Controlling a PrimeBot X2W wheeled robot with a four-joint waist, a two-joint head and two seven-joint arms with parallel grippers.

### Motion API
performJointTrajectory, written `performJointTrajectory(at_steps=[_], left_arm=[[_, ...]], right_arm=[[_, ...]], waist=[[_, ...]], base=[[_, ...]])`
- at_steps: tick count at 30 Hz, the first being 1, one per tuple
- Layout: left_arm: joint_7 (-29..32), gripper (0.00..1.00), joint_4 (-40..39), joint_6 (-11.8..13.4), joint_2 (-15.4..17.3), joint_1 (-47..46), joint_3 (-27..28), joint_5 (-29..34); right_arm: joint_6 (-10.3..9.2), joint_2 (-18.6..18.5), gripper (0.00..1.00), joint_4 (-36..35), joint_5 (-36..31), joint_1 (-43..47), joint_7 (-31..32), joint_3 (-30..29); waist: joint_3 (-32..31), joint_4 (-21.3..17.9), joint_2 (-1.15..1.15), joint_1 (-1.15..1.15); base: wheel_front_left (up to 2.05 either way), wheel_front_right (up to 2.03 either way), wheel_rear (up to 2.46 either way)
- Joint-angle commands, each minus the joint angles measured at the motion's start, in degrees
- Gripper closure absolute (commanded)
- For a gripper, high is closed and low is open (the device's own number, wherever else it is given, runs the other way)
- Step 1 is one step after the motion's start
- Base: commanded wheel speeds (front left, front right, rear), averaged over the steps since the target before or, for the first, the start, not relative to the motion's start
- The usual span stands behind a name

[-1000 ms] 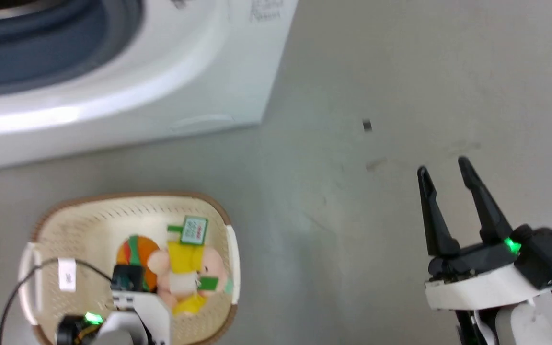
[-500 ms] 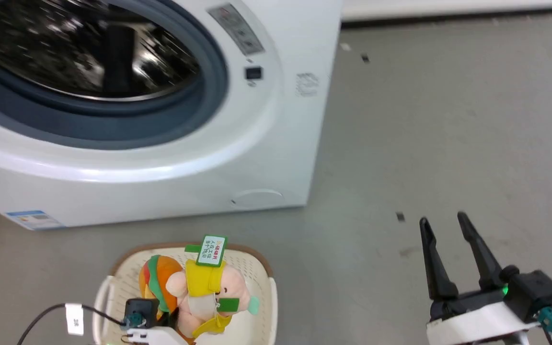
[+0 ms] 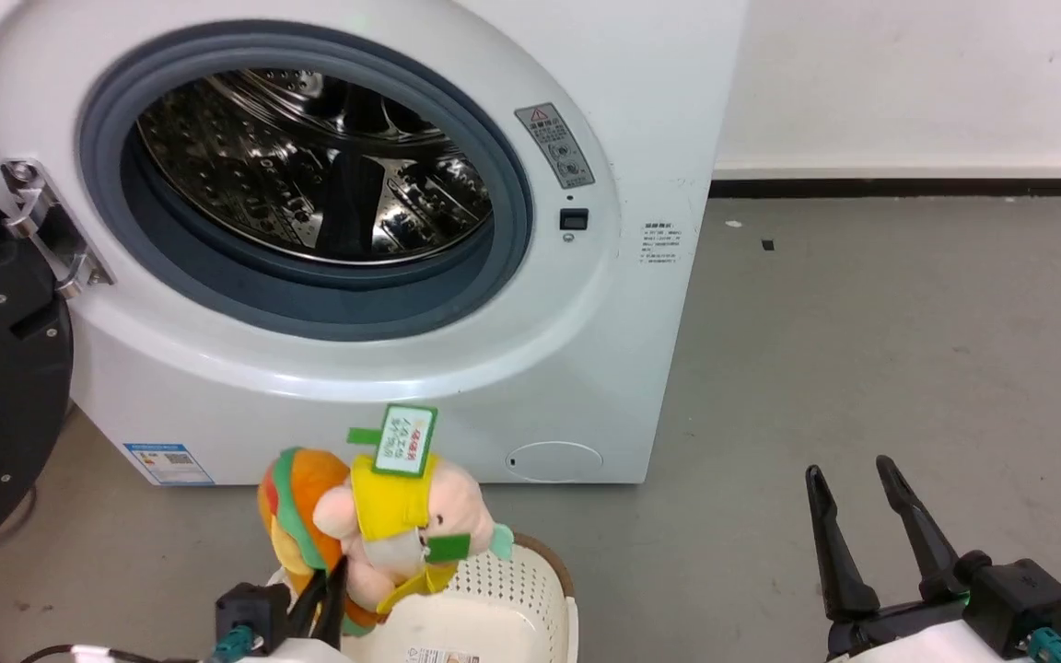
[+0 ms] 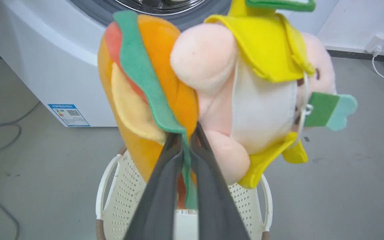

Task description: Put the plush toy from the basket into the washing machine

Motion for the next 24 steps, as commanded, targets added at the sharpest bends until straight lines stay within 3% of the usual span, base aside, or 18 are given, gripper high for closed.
performJointTrajectory(at_steps=[1, 9, 16, 24], left_arm=[[-0.3, 1.0, -1.4, 0.4, 0.5, 0.7, 0.5, 0.5], [-0.3, 1.0, -16.3, 1.8, 2.2, 2.4, 5.3, 2.3], [0.3, 1.0, -23.5, 1.5, 6.2, -3.0, 8.5, 3.0], [10.2, 1.0, -26.1, -0.5, 12.2, -15.6, 11.5, 0.3]], right_arm=[[0.05, 0.0, 0.0, 0.1, 0.0, 0.5, -0.2, 0.0], [0.05, 0.0, 0.0, -0.7, 0.1, 0.4, -0.2, 0.7], [0.05, 0.0, 0.0, -1.7, -0.1, -1.6, -0.2, 1.2], [0.05, 0.0, 0.0, -3.4, 1.1, -6.6, -0.2, 1.8]], waist=[[-0.4, 0.1, 0.0, 0.01], [1.6, -1.3, 0.0, 0.01], [7.3, -3.6, 0.0, 0.01], [17.7, -7.4, 0.0, 0.01]], base=[[0.0, 0.0, 0.0], [0.0, 0.0, 0.0], [0.0, 0.0, 0.0], [0.0, 0.0, 0.0]])
